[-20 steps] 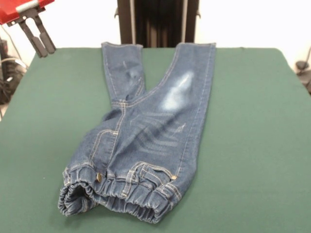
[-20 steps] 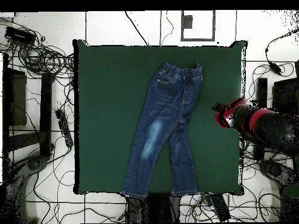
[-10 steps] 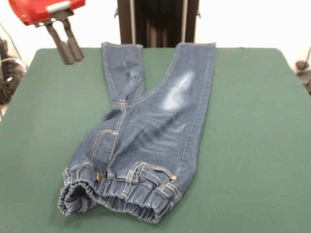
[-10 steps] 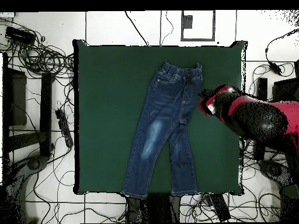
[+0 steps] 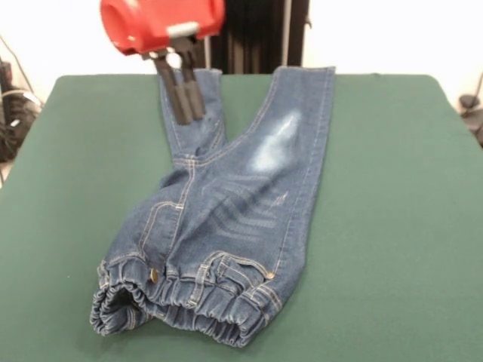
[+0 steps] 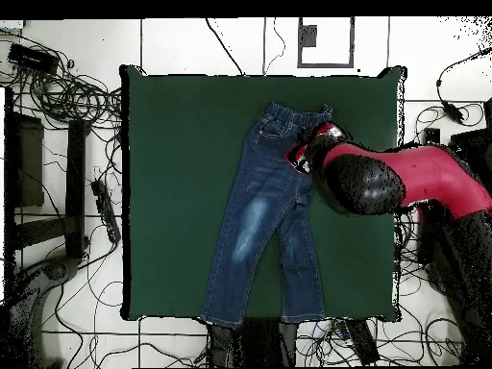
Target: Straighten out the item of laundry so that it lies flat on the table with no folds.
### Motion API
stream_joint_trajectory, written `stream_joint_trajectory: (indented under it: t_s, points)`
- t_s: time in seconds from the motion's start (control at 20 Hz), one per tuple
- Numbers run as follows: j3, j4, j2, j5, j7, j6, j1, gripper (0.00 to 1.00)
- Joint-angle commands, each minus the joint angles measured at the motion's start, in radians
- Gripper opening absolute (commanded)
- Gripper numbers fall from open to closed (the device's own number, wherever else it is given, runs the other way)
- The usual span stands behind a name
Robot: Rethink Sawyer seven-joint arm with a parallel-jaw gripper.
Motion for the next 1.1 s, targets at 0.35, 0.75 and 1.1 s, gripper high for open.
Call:
stream_joint_trajectory:
  t_s: [0.35,0.75,1.1]
  points:
    - [-0.635,0.059,-0.134,-0.05,0.884,-0.12,0.487,0.0]
    - [-0.822,0.08,-0.13,0.024,1.096,-0.168,0.683,0.0]
    - [-0.893,0.027,-0.11,0.004,1.204,-0.226,0.822,0.0]
